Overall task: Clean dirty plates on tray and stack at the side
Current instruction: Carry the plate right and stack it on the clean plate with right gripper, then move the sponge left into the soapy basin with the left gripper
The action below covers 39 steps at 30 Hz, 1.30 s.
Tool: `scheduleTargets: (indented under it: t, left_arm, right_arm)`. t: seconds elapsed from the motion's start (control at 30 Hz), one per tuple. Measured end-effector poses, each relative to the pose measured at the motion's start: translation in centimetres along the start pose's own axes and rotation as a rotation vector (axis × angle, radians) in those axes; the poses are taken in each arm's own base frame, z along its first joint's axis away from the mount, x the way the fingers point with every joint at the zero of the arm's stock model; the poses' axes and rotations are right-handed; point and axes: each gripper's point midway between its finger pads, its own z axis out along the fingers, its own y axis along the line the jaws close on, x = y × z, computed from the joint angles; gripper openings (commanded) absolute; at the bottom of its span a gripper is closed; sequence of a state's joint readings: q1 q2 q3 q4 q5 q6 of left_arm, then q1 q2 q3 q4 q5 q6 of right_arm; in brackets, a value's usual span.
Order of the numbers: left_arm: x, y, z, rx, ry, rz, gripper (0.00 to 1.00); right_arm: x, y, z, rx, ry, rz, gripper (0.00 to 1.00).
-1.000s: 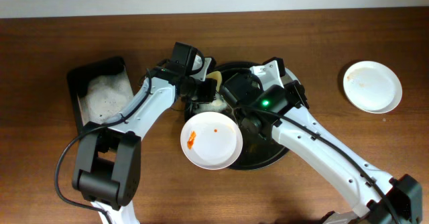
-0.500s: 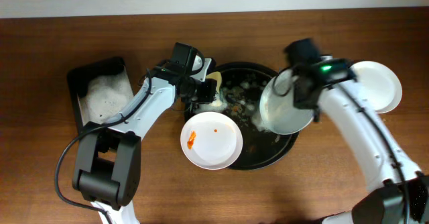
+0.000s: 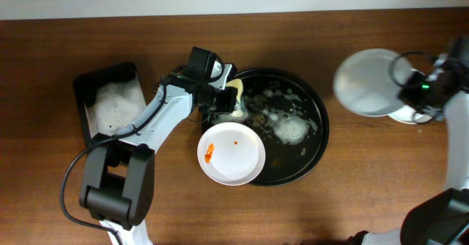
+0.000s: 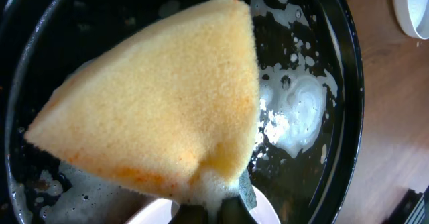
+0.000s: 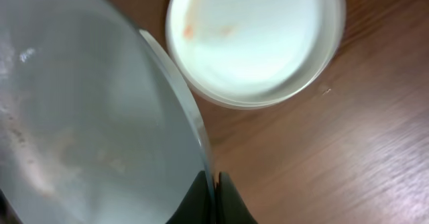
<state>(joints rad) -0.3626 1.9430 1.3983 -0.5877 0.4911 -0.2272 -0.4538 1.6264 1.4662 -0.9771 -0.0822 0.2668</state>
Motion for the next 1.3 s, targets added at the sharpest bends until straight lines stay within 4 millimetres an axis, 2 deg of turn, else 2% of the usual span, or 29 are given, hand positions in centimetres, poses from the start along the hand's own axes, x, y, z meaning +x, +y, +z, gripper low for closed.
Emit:
scheduleTargets:
  t: [0.07,0.1,0.17,0.2,0.23,0.33,0.37,0.43,0.5,0.57,0.6,0.67,0.7,0.73,0.77,0.8,0.83,0.87,0.9,0.93,0.97,1.03,1.13,1.17,1.23,1.27,1.3]
  left_arm:
    - [0.0,-0.2,0.0,0.009,0.002,0.0,0.0]
    - [0.0,-0.2,0.0,0.011,0.002,0.0,0.0]
    - [0.1,-0.3,0.0,0.016,0.004,0.0,0.0]
    - [0.1,-0.3,0.0,0.017,0.004,0.0,0.0]
    - [0.1,-0.3,0.0,0.02,0.005,0.0,0.0]
    - [0.0,-0.4,0.0,0.025,0.001,0.002,0.0]
    - [0.0,-0.4,0.0,0.025,0.0,0.003,0.0]
    - [-0.1,-0.5,0.0,0.026,-0.001,0.003,0.0]
    - [-0.1,-0.5,0.0,0.026,-0.001,0.004,0.0]
    - [-0.1,-0.5,0.0,0.027,-0.001,0.004,0.0]
    - [0.0,-0.6,0.0,0.034,0.001,0.011,0.0]
    - [0.1,-0.7,0.0,0.041,0.004,0.028,0.0]
    - [0.2,-0.8,-0.2,0.041,0.007,0.034,0.0]
    - [0.2,-1.0,-0.7,0.036,0.003,0.047,0.0]
    - [-0.2,-1.5,-2.1,0.024,-0.026,0.064,0.0]
    - [-0.5,-1.8,-3.2,0.011,-0.048,0.074,0.0]
    - [-0.8,-1.9,-4.9,-0.014,-0.076,0.08,0.0]
    - [-1.3,-2.0,-7.8,-0.052,-0.132,0.085,0.0]
    - [-1.7,-1.8,-9.7,-0.075,-0.174,0.085,0.0]
    - [-1.5,-1.0,-12.3,-0.129,-0.205,0.063,0.0]
    - [-1.2,0.7,-15.1,-0.198,-0.24,0.02,0.0]
    - [-0.4,4.6,-18.1,-0.319,-0.259,-0.075,0.01]
    - [1.7,14.6,-23.5,-0.574,-0.293,-0.311,0.06]
    - [2.5,17.1,-24.5,-0.624,-0.299,-0.37,0.07]
    - [3.5,21.0,-24.5,-0.677,-0.277,-0.431,0.08]
    - [4.3,23.7,-23.3,-0.703,-0.225,-0.452,0.12]
    - [5.3,25.4,-21.7,-0.71,-0.159,-0.457,0.18]
  right_arm:
    - [-2.1,-3.3,0.6,0.013,-0.044,0.103,0.04]
    - [-3.2,-4.6,1.5,0.018,-0.069,0.139,0.04]
    - [-4.8,-5.9,3.2,0.02,-0.099,0.187,0.04]
    - [-5.6,-6.7,4.6,0.02,-0.114,0.216,0.04]
    - [-5.8,-7.7,6.7,0.024,-0.099,0.247,0.04]
    - [-6.0,-9.0,11.0,0.028,-0.08,0.289,0.06]
    - [-5.9,-9.1,11.9,0.027,-0.07,0.298,0.22]
    - [-4.9,-9.4,13.7,0.031,-0.028,0.313,0.43]
    - [-4.2,-9.5,14.3,0.037,0.0,0.324,0.5]
    - [-3.9,-9.6,14.2,0.041,0.013,0.328,0.5]
    - [-3.4,-9.7,13.9,0.045,0.032,0.33,0.5]
    - [-4.2,-9.1,11.6,0.007,0.004,0.315,0.5]
    - [-5.1,-7.8,8.6,-0.045,-0.041,0.287,0.5]
    - [-5.9,-5.5,3.7,-0.126,-0.105,0.234,0.5]
    - [-6.1,-3.8,0.5,-0.177,-0.151,0.191,0.5]
    - [-5.8,-2.6,-1.3,-0.198,-0.165,0.16,0.5]
    - [-4.3,-0.5,-3.4,-0.232,-0.147,0.107,0.5]
    - [-2.7,2.4,-5.3,-0.276,-0.137,0.031,0.5]
    - [-1.5,4.0,-6.1,-0.301,-0.116,-0.017,0.5]
    - [0.4,6.0,-6.7,-0.33,-0.075,-0.082,0.5]
    - [2.6,8.1,-7.0,-0.358,-0.021,-0.154,0.5]
    - [5.1,10.2,-7.0,-0.378,0.047,-0.23,0.5]
    - [8.4,13.9,-7.4,-0.424,0.102,-0.367,0.5]
    - [9.2,14.7,-7.5,-0.432,0.112,-0.403,0.5]
    - [10.2,15.5,-7.6,-0.43,0.122,-0.448,0.5]
    - [10.7,15.9,-7.6,-0.429,0.127,-0.471,0.5]
    - [10.9,16.0,-7.6,-0.429,0.13,-0.477,0.5]
